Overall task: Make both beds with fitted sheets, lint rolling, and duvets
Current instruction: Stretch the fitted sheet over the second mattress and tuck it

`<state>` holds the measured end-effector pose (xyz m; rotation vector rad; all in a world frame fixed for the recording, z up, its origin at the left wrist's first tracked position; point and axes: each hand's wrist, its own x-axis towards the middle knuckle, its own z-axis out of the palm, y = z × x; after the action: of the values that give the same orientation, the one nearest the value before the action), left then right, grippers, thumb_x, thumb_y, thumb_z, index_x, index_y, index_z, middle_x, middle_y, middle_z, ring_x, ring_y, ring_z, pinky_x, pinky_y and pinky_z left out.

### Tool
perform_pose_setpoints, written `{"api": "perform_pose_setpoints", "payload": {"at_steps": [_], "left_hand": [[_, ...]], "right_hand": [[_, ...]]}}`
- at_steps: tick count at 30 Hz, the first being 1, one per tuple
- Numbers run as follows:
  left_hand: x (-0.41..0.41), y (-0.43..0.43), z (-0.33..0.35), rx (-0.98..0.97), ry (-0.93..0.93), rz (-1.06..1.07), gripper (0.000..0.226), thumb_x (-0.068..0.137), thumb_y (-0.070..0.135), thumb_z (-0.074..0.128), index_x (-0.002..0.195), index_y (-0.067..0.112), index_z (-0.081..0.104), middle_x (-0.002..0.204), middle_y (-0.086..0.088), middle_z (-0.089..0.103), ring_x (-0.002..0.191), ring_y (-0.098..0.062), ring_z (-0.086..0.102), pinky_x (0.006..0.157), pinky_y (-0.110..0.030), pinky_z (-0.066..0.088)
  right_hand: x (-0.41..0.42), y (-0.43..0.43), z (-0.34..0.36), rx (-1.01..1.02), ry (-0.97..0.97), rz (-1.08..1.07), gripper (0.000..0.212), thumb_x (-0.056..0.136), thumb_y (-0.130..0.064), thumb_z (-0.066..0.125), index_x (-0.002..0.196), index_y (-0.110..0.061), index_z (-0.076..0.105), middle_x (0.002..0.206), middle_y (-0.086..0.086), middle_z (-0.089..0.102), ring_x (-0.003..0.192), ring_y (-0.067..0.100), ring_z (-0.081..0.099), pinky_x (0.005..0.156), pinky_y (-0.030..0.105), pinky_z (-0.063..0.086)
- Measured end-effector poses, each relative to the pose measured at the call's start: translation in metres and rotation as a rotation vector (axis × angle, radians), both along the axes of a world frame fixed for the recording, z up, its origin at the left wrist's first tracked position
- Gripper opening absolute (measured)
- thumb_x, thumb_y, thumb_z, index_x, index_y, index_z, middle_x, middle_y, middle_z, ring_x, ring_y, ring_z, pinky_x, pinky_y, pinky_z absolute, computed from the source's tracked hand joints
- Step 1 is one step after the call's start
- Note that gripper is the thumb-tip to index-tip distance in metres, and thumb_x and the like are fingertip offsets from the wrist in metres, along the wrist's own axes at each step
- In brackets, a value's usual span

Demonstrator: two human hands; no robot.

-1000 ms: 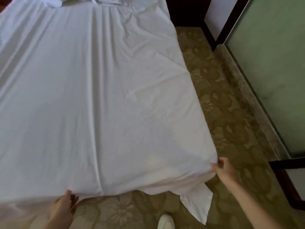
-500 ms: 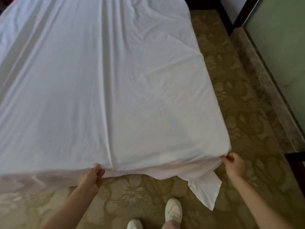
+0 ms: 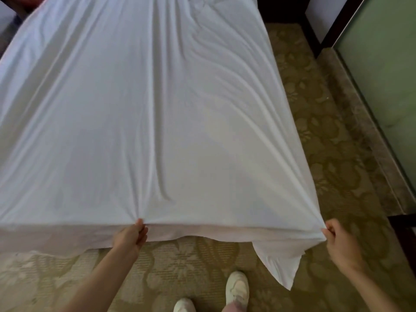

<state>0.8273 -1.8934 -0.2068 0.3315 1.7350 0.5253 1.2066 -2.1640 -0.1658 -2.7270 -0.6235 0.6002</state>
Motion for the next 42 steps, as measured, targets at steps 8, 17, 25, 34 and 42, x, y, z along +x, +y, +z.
{"api": "perform_pose_setpoints", "payload": {"at_steps": [8,17,25,34,42], "left_hand": [[-0.009,-0.004,0.015,0.04,0.02,-0.09,0.036,0.098,0.009,0.048,0.063,0.011,0.039,0.034,0.004,0.038,0.025,-0.004,0.036,0.032,-0.013,0.039],[-0.001,-0.004,0.006,0.071,0.091,-0.101,0.029,0.094,0.003,0.054,0.068,0.006,0.042,0.062,-0.012,0.044,0.043,-0.019,0.048,0.031,-0.016,0.042],[0.007,-0.012,0.018,0.09,0.018,-0.03,0.029,0.094,0.003,0.052,0.066,0.003,0.046,0.031,0.0,0.046,0.026,-0.005,0.046,0.031,-0.014,0.042],[0.007,-0.014,0.023,0.095,-0.051,0.088,0.014,0.094,0.007,0.055,0.082,-0.001,0.053,0.048,-0.004,0.061,0.042,-0.01,0.06,0.04,-0.021,0.05],[0.006,0.014,0.01,-0.033,-0.04,0.153,0.019,0.096,0.012,0.053,0.077,0.013,0.05,0.036,0.005,0.056,0.03,-0.002,0.054,0.033,-0.019,0.046]], "right_hand": [[-0.015,-0.026,0.022,-0.037,0.063,-0.04,0.017,0.087,0.001,0.059,0.077,-0.009,0.049,0.064,0.016,0.057,0.061,0.031,0.054,0.059,0.036,0.038],[0.015,-0.028,-0.034,0.114,0.002,0.26,0.049,0.072,-0.037,0.079,0.058,-0.031,0.033,0.038,-0.001,0.038,0.044,0.014,0.043,0.065,0.027,0.033],[-0.007,0.019,-0.029,-0.069,0.154,-0.233,0.017,0.084,0.004,0.06,0.088,-0.009,0.049,0.078,0.011,0.052,0.079,0.025,0.05,0.072,0.032,0.033],[-0.047,0.076,-0.026,0.362,0.758,-0.832,0.015,0.089,-0.009,0.064,0.085,0.004,0.058,0.076,0.015,0.057,0.069,0.028,0.054,0.053,0.032,0.051],[-0.078,0.102,-0.033,0.714,0.903,-1.068,0.017,0.096,-0.014,0.053,0.089,0.002,0.056,0.082,0.013,0.055,0.074,0.021,0.055,0.069,0.03,0.05]]}}
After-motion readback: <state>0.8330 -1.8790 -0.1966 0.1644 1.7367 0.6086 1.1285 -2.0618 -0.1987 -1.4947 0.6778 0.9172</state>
